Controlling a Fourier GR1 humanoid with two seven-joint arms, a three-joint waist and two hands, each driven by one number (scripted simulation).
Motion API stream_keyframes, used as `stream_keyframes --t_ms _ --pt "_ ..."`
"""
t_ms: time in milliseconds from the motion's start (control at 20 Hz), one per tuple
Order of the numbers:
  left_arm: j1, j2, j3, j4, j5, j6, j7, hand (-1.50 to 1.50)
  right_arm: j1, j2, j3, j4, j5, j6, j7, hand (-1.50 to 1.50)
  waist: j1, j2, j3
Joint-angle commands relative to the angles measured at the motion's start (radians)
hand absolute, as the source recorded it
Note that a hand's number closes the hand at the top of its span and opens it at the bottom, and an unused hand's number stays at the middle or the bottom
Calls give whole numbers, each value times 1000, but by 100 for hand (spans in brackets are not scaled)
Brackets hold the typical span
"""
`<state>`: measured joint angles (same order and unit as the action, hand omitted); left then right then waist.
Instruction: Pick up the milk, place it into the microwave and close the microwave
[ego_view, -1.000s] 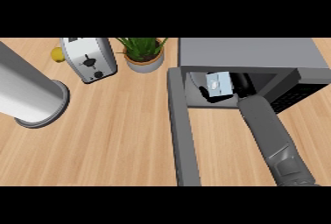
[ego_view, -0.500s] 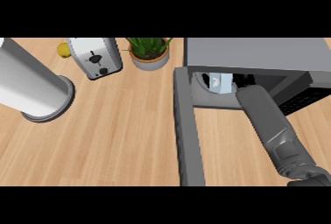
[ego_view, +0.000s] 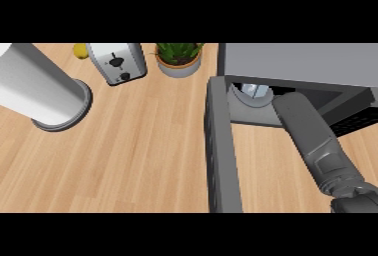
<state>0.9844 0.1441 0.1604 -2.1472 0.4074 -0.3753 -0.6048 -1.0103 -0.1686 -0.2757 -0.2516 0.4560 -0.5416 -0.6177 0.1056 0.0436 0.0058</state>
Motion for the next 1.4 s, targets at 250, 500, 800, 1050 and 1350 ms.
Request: stream_keyframes --t_ms 250,500,800,1050,1350 --pt "-87 32 9 35 -25 -4 18 -150 -41 -8 7 96 27 18 -6 -150 18 13 -2" --pt "-105 1 -53 23 -80 4 22 -150 -29 -3 -23 111 -7 108 -57 -150 3 4 -1" --pt "-96 -10 -108 -7 -110 -1 58 -150 -32 8 -64 113 -52 201 -110 -150 -13 -4 -1" --pt "-62 -29 -168 -55 -149 -17 67 -150 9 1 -94 113 -88 308 -189 -150 -31 -15 -2" --pt "-98 -78 -248 -90 -246 42 131 -150 32 30 -101 90 -115 396 -213 -150 -75 -34 -4"
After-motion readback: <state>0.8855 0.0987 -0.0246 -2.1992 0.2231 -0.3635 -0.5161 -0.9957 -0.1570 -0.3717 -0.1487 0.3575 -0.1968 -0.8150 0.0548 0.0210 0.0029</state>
